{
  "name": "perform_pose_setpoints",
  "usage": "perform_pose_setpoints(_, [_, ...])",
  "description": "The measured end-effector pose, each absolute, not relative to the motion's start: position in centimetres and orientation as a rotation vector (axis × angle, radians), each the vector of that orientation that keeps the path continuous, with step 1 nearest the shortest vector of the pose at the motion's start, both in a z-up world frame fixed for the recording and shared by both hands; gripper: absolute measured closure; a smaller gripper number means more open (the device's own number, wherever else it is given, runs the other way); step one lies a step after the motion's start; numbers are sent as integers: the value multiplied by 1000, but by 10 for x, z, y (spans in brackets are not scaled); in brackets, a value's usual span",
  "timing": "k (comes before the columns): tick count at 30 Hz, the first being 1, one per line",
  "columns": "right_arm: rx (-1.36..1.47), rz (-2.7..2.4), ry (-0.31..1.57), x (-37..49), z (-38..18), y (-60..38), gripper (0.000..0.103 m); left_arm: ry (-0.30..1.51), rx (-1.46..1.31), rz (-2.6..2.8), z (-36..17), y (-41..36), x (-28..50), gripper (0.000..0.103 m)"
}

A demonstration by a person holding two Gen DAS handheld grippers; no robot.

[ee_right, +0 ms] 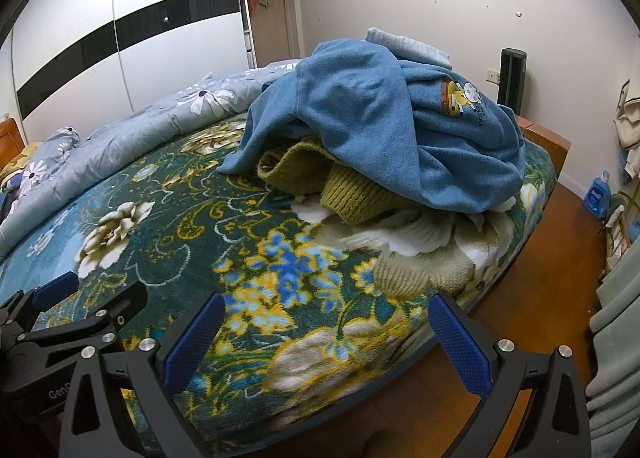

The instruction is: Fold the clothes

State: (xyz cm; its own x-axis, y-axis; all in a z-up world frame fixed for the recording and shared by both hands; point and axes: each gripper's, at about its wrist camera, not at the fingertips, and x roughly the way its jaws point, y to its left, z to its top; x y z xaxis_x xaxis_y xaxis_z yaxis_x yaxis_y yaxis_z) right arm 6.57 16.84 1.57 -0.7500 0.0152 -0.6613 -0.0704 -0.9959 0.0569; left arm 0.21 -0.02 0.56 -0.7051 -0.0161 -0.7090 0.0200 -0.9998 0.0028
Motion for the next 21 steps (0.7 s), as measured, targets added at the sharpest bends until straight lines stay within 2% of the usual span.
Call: perform_pose_setpoints(21, [-1082,2905,123,66,19,167,0,24,1195,-2884,7,-3,2,7])
